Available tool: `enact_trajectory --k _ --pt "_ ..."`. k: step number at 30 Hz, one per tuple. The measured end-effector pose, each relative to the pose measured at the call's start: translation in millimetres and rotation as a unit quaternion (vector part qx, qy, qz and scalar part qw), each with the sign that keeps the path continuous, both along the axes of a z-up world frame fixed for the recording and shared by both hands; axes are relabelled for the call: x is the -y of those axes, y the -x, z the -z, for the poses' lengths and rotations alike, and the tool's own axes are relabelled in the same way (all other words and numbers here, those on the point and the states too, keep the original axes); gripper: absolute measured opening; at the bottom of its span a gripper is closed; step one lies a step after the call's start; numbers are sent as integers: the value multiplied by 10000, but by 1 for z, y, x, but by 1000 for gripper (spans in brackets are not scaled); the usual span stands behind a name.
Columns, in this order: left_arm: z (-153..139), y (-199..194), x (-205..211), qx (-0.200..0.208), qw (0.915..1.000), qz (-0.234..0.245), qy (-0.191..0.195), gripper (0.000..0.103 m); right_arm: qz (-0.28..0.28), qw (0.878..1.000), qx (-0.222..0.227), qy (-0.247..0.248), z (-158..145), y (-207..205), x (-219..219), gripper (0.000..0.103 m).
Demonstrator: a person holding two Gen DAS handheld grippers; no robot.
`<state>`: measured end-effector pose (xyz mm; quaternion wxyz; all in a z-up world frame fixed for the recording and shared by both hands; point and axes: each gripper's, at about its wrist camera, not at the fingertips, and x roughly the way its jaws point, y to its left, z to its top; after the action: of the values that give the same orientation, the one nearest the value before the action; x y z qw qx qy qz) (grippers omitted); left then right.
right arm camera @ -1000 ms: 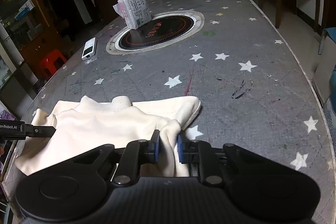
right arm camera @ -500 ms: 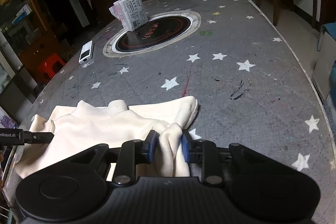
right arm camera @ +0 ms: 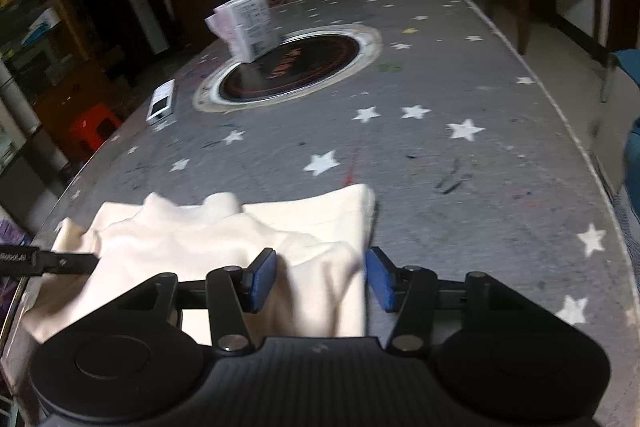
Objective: Fold clothes
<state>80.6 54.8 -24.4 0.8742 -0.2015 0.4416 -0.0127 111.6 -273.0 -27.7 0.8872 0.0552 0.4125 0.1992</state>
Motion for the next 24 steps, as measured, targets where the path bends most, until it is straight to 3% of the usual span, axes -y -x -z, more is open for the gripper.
enact_trajectory --k 1,4,24 --pt "0 0 0 -1 10000 0 3 23 -10 10000 -23 -41 0 1 -2 24" --pt "0 0 0 -17 10000 25 -8 22 53 9999 -33 -132 -2 2 -3 12" --pt "-31 0 12 244 9990 375 -86 17 -102 9977 665 59 -57 27 -4 10"
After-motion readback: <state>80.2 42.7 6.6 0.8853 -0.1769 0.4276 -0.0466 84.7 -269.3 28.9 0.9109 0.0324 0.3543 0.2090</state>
